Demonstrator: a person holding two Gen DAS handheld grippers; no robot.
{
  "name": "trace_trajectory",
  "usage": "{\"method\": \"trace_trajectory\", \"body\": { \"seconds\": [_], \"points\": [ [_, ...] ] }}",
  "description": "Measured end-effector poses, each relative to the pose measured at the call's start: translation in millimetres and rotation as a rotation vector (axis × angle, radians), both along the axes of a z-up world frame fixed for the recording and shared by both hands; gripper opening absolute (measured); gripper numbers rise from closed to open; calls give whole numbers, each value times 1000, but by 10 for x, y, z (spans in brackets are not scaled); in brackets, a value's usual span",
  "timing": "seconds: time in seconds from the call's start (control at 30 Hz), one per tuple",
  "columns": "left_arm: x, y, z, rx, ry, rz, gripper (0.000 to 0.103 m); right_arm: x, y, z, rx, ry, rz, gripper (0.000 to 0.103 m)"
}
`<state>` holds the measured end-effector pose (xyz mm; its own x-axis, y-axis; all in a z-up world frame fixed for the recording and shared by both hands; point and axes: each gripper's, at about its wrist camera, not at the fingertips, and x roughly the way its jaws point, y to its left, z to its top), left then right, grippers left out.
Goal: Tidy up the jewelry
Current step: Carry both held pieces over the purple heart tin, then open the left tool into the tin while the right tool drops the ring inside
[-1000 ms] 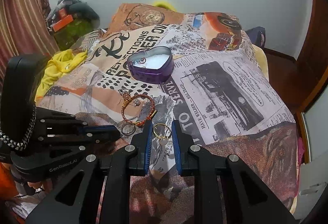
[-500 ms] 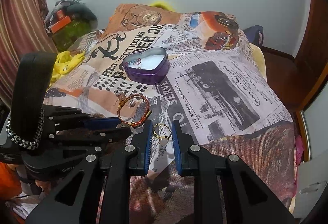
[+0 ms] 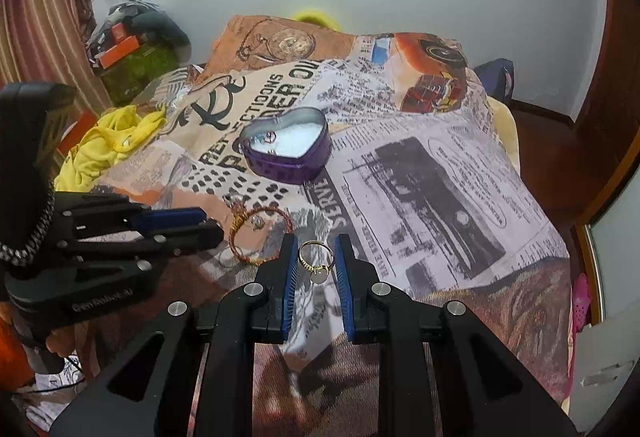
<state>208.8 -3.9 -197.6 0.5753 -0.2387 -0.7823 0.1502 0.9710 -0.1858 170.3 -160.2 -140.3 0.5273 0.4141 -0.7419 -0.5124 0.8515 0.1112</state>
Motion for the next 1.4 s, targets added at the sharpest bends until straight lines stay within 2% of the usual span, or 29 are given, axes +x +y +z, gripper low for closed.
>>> {"method": "trace_trajectory", "body": {
  "seconds": [0.37,0.77,1.07,1.4],
  "points": [
    [84,196,309,23,-98,38,20,184,125,185,32,-54,7,17],
    [326,414,503,32,-160,68,20,464,278,397,82,-119,12,17],
    [570,425,435,43,-162,54,20,690,433,388,93,-127,28,17],
    [857,509,150,16,-90,50,20,968,608,204,83,-73,56,17]
  ]
}}
